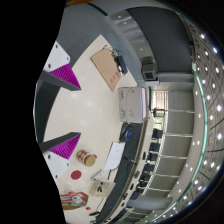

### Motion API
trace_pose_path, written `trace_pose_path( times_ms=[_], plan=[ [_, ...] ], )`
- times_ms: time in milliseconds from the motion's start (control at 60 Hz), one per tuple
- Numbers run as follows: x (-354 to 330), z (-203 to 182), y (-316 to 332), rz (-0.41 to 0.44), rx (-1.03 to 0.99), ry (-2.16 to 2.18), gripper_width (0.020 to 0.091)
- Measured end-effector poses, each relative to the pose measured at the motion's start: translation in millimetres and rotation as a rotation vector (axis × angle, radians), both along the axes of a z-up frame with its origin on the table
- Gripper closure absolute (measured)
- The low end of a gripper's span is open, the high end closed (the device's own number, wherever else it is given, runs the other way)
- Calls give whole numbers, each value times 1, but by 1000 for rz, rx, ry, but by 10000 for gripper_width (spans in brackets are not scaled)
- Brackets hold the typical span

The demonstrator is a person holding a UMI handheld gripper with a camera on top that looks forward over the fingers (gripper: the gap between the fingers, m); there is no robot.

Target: Pour water

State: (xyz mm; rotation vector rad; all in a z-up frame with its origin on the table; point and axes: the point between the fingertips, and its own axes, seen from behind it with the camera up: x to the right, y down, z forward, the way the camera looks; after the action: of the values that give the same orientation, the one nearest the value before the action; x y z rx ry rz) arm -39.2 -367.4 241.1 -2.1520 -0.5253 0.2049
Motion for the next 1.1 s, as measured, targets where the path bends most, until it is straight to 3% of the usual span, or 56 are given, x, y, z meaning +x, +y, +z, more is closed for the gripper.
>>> trace_pose_path(
  times_ms=[133,300,617,833,1100],
  plan=[
    [29,-5,16,-70,-11,20,243],
    [125,-11,39,-155,-5,25,243],
    [337,-65,87,-344,-10,42,240],
    [469,-115,148,-405,42,43,242],
    [532,-170,220,-399,79,42,241]
  ],
)
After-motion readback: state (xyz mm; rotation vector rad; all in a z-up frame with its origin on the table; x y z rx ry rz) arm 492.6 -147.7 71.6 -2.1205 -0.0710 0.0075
